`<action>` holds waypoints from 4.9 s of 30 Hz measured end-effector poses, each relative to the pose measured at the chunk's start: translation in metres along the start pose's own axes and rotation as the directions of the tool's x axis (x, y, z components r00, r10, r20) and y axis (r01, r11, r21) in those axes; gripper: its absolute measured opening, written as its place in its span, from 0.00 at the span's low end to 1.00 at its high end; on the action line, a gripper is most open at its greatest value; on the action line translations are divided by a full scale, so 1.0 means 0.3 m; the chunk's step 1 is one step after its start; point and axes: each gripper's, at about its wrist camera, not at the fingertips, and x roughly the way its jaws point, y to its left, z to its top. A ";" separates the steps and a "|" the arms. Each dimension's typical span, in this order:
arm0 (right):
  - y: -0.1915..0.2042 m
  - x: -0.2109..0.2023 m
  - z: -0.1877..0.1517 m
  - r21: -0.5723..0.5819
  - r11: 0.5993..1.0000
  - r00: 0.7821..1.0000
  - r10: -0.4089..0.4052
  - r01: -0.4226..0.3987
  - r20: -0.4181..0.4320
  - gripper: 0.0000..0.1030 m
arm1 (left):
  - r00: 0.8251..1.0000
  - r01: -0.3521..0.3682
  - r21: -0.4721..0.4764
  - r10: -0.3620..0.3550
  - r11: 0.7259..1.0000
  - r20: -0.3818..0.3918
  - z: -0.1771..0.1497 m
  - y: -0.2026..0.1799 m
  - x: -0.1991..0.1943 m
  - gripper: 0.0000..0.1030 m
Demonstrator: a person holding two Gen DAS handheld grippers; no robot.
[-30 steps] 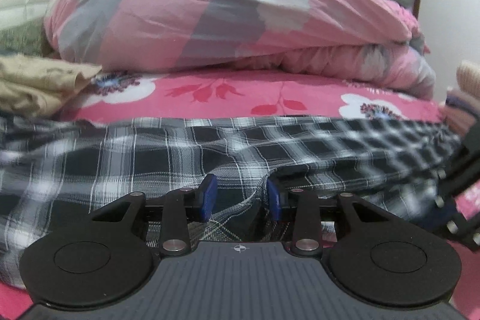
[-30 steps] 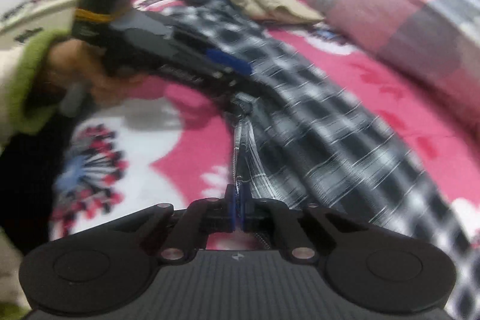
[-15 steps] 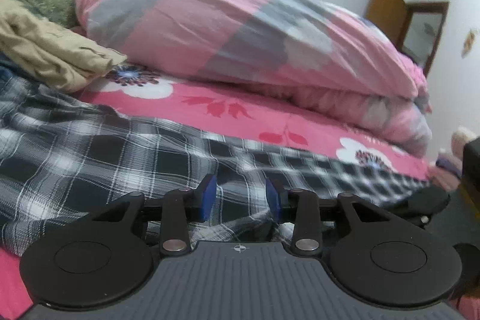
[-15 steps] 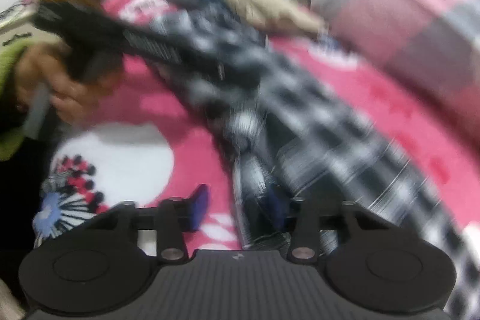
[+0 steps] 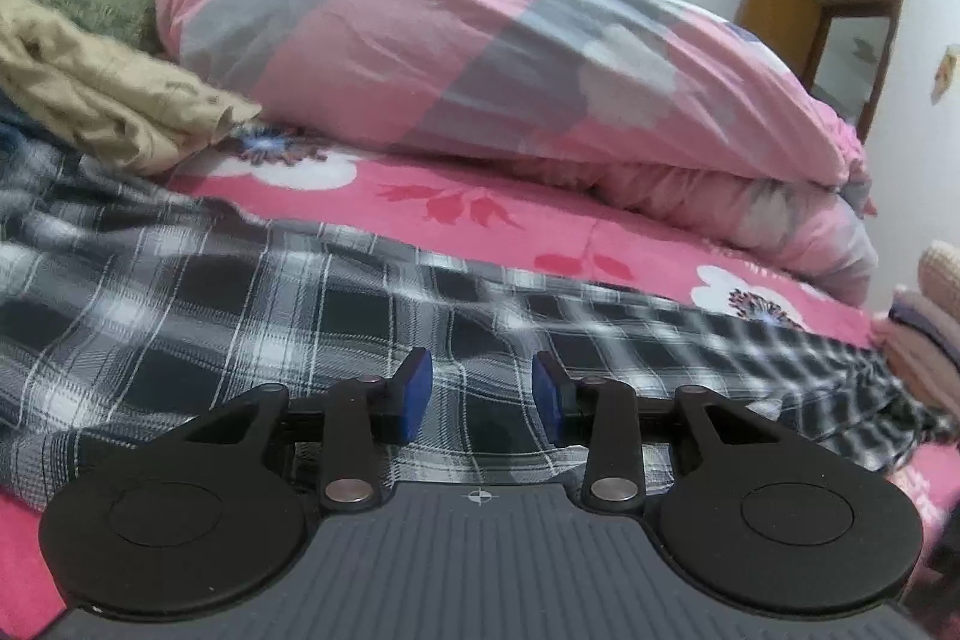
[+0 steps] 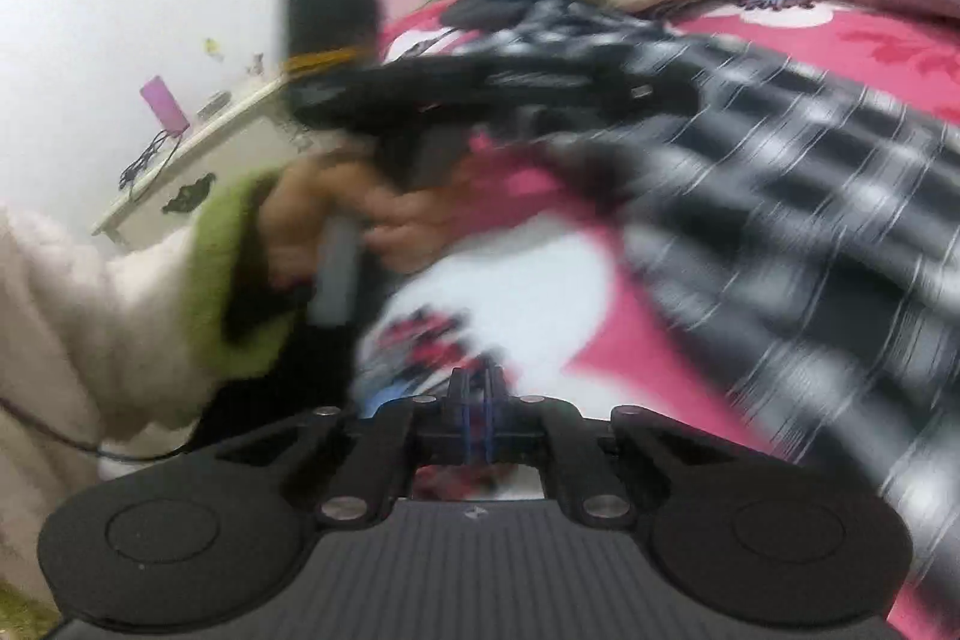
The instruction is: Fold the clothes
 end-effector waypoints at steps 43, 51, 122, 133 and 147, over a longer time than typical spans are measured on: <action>-0.487 -0.948 -0.611 0.917 0.359 0.609 -0.771 0.174 0.186 0.04 | 0.850 0.527 0.630 -0.331 0.571 -0.410 -0.197 -0.684 0.056 0.02; -0.587 -1.072 -0.610 0.970 0.209 0.496 -0.860 0.122 0.123 0.45 | 0.841 0.541 0.578 -0.398 0.611 -0.366 -0.218 -0.753 0.098 0.17; -0.505 -0.788 -0.416 -0.149 0.267 0.263 -0.964 0.952 -0.048 0.07 | 0.919 0.392 0.667 -0.244 0.634 -0.309 -0.161 -0.863 0.293 0.16; -0.470 -0.782 -0.476 -0.373 0.281 0.299 -0.954 0.884 -0.011 0.11 | 0.904 0.425 0.707 -0.296 0.565 -0.307 -0.173 -0.875 0.241 0.06; -0.484 -0.759 -0.525 -0.511 0.271 0.282 -0.958 0.816 -0.056 0.00 | 0.884 0.467 0.605 -0.342 0.645 -0.318 -0.125 -0.827 0.227 0.10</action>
